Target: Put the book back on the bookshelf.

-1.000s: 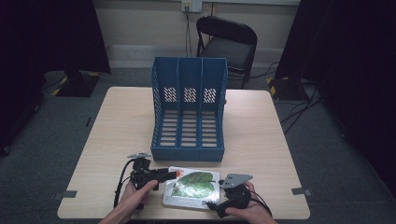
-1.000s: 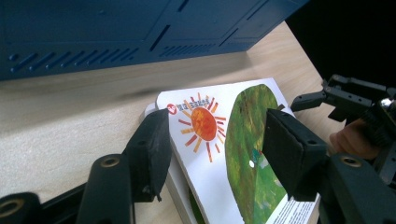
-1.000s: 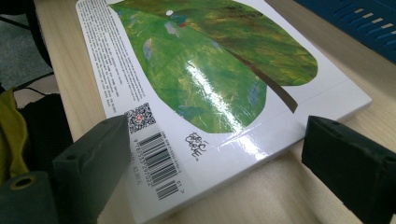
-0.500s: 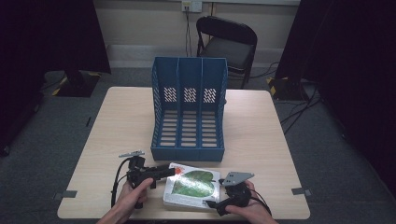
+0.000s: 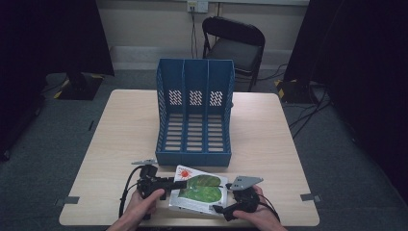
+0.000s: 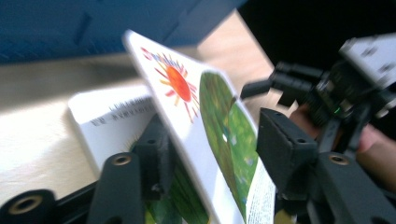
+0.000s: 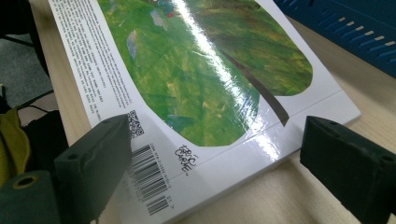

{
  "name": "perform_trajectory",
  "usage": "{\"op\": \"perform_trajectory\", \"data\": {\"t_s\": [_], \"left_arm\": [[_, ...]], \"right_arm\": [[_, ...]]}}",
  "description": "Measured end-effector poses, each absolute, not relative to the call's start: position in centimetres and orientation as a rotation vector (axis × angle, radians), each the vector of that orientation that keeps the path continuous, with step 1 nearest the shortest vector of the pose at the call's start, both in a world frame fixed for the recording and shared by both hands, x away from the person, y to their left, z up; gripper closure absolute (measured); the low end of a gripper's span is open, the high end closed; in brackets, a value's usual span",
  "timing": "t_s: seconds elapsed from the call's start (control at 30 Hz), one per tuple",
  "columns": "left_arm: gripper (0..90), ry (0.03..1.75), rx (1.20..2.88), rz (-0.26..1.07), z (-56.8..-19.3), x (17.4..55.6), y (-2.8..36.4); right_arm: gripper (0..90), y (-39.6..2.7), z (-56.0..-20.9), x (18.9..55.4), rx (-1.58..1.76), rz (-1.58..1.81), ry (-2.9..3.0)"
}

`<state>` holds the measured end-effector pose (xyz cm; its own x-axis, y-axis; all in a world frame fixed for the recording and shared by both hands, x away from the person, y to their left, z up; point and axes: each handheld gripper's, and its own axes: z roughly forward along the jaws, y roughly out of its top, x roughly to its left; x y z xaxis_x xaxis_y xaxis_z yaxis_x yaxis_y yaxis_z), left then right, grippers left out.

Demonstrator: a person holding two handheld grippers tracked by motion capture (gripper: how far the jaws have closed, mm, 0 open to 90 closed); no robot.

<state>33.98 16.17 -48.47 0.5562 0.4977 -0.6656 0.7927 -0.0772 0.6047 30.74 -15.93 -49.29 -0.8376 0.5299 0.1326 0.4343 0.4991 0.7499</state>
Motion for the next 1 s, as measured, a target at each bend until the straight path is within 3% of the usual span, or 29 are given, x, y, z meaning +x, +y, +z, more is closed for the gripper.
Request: {"op": "perform_trajectory", "data": {"t_s": [0.37, 0.4, 0.47, 0.73, 0.9, 1.0], "left_arm": [[50.6, 1.009, 1.922, -0.339, -49.4, 34.0, 14.2], [47.6, 1.008, 1.923, -0.347, -49.4, 34.0, 14.1], [52.4, 0.977, 1.907, -0.361, -49.2, 34.0, 14.3], [57.8, 0.968, 1.894, -0.423, -49.4, 34.3, 14.5], [56.4, 0.973, 1.908, -0.427, -49.5, 34.4, 14.4], [62.9, 0.956, 1.89, -0.449, -49.4, 34.4, 14.6]], "right_arm": [[7.9, -15.7, -49.4, 30.8, 0.832, 1.253, 2.615], [7.8, -15.7, -49.4, 30.8, 0.829, 1.251, 2.615], [7.7, -15.7, -49.4, 31.0, 0.84, 1.269, 2.616], [7.7, -15.5, -49.4, 31.1, 0.821, 1.26, 2.62], [8.2, -15.4, -49.3, 31.1, 0.804, 1.253, 2.617], [12.7, -15.6, -49.2, 31.1, 0.804, 1.255, 2.613]]}}
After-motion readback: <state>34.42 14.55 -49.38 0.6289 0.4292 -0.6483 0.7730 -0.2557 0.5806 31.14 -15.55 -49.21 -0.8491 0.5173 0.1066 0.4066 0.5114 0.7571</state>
